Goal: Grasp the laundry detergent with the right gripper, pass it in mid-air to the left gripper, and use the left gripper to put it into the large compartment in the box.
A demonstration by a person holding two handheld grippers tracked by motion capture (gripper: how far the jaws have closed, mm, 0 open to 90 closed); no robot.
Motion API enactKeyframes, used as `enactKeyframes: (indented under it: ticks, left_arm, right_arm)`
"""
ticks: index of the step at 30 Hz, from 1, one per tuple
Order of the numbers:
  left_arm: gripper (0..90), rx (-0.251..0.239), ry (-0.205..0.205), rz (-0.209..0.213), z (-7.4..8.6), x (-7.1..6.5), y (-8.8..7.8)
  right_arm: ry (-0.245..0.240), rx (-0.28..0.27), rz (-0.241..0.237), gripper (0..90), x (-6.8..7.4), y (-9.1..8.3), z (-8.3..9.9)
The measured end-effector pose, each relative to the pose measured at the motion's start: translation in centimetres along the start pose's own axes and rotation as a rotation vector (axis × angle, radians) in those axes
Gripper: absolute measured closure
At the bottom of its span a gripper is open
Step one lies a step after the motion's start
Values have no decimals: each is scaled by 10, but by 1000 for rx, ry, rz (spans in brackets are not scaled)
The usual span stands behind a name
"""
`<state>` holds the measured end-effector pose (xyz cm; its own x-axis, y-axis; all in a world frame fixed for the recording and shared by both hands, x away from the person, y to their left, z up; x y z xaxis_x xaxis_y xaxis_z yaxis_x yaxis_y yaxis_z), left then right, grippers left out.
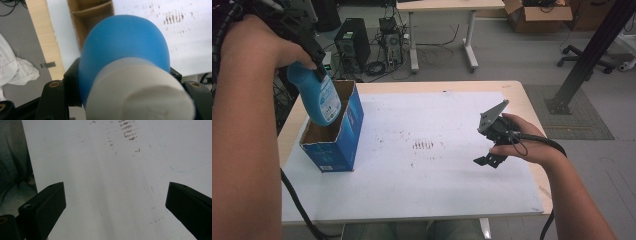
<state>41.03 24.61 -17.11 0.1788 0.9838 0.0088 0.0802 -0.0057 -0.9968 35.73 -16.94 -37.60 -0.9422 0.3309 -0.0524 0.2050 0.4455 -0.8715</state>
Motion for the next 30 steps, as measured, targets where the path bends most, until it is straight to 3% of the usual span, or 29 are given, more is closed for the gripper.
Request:
enactKeyframes:
  ticks: [5,14,30]
  left_arm:
    - [377,-9,-40,-4,-1,9,3]
    - [377,-7,-70,-6,-3,17,14]
    - [377,34,-77,13,-5,27,59]
  right_arm:
    - [3,4,-5,31,0,2,0]
    - [7,8,-14,32,0,5,0]
    - [2,5,-26,33,4,11,-4]
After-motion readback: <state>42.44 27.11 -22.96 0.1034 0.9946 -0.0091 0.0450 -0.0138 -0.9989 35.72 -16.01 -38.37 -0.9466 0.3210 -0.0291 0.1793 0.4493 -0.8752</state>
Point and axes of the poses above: each handheld gripper's, and its own axes: y roughly forward along the jaws, z roughly out of its underside, x roughly to its left, the point moved 8 cm from there along y, roughly forward along the jaws, and after that the axes turned 3 degrees about y, right-handed, at the moved point
